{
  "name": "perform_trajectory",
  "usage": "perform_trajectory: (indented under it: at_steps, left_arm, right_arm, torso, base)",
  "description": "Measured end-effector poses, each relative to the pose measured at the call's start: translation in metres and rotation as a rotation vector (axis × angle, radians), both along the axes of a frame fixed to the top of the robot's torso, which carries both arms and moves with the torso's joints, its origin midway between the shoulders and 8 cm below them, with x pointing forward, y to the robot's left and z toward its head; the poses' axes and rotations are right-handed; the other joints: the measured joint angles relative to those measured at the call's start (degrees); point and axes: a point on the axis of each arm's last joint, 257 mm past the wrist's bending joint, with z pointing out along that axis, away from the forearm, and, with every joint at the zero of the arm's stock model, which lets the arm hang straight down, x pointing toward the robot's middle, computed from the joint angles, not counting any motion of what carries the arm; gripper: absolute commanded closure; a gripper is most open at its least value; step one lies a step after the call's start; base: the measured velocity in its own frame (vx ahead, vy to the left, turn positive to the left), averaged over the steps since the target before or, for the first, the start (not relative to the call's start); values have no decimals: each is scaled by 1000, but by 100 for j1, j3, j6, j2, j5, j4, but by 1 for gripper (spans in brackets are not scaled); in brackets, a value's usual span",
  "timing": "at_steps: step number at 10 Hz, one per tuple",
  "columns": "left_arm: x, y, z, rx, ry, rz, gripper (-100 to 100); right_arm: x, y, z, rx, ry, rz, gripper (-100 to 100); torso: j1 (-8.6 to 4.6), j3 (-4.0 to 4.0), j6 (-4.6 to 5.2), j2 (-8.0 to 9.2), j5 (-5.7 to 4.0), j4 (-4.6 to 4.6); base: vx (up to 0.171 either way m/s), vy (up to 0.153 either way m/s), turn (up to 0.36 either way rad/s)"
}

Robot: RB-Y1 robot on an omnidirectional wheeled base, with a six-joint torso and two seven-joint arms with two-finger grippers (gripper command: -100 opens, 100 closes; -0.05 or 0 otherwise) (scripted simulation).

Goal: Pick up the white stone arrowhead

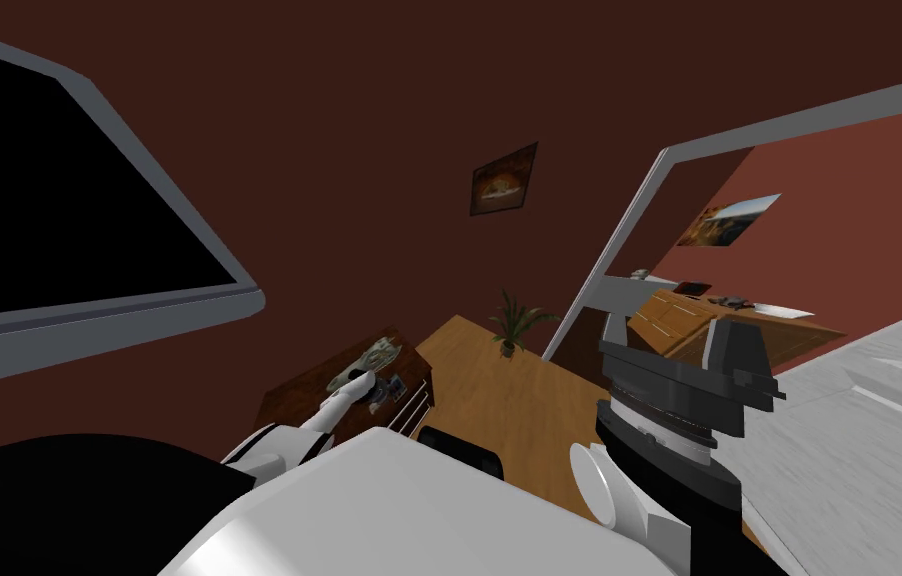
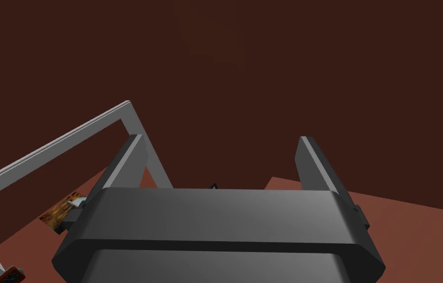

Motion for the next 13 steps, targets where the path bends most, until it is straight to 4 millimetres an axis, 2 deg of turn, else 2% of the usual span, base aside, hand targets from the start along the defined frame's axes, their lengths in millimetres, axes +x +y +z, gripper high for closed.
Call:
perform_trajectory:
  at_steps: [5, 6, 7, 8, 12, 13]
  left_arm:
    - [-43, 10, -14, -64, 111, 88, -100]
    - [-45, 10, -14, -68, 117, 94, -100]
    - [-46, 10, -14, -70, 118, 96, 0]
    - [-46, 10, -14, -70, 118, 96, -100]
    - [-51, -15, -31, -72, 117, 93, -100]
    - [-51, -15, -32, -68, 115, 90, 100]
  right_arm:
    - [0, 0, 0, 0, 0, 0, 0]
    - [0, 0, 0, 0, 0, 0, 0]
    - [0, 0, 0, 0, 0, 0, 0]
    - [0, 0, 0, 0, 0, 0, 0]
    - [0, 0, 0, 0, 0, 0, 0]
    - [0, 0, 0, 0, 0, 0, 0]
  torso:
    - [-1, -6, 0, -11, 0, -2]
    - [-9, -7, 0, -12, -2, -2]
    - [-17, -7, 1, -13, -4, -2]
    - [-20, -8, 1, -13, -4, -3]
    - [-1, -15, 1, -27, 0, -6]
    - [-9, -13, 1, -22, -2, -5]
  base:
    - [-8, 46, -87]
    - [-1, 8, 5]
    - [0, 0, 0]
    - [27, 42, 30]
    - [31, 48, 8]
    - [3, 5, -1]
